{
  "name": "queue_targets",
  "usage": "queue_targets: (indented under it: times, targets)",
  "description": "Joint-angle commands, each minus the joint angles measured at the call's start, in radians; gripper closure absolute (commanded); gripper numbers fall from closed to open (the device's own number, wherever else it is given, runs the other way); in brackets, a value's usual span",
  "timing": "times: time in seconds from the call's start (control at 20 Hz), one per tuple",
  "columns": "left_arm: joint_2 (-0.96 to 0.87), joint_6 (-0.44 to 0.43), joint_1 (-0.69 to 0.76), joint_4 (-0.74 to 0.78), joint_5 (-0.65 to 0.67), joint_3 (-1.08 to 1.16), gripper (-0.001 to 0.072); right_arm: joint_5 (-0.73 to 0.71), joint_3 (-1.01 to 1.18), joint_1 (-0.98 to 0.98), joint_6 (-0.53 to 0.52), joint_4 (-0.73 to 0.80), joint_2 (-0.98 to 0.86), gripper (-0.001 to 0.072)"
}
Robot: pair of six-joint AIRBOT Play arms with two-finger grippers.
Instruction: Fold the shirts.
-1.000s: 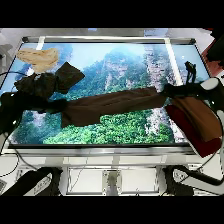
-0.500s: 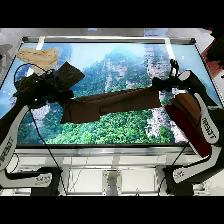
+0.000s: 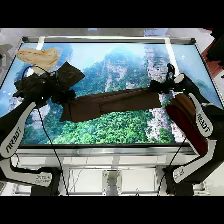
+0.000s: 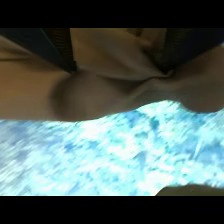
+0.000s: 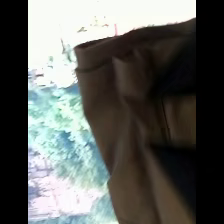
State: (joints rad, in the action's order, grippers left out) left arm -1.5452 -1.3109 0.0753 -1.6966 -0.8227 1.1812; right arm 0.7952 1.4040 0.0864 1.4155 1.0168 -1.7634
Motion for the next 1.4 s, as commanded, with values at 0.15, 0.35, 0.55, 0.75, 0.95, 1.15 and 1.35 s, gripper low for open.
queue_targets:
  times: [0.15, 0.35, 0.55, 0.75, 0.95, 1.15, 1.35]
  targets:
    - [0.056, 0.003, 0.001, -0.13, 0.083, 0.168, 0.01, 0.079, 0.001, 0.094, -0.028, 0.01, 0.117, 0.0294]
    - [0.08, -0.257, 0.114, -0.298, 0.298, 0.221, 0.0102, 0.295, -0.002, 0.189, -0.024, -0.011, 0.088, 0.0242]
    - [-0.016, -0.343, 0.283, -0.285, 0.124, 0.289, 0.0102, 0.378, -0.002, 0.195, -0.038, -0.061, 0.003, 0.0224]
    - [-0.154, -0.35, 0.385, -0.274, 0.003, 0.385, 0.0103, 0.325, -0.001, 0.193, -0.086, -0.106, -0.025, 0.0184]
    - [-0.277, -0.349, 0.407, -0.277, -0.108, 0.486, 0.0103, 0.252, -0.001, 0.193, -0.108, -0.105, -0.03, 0.0184]
    - [-0.314, -0.338, 0.413, -0.277, -0.128, 0.494, 0.0104, 0.254, -0.001, 0.193, -0.106, -0.109, -0.072, 0.0184]
    - [-0.338, -0.339, 0.414, -0.275, -0.185, 0.494, 0.0103, 0.275, -0.001, 0.181, -0.109, -0.136, -0.093, 0.0188]
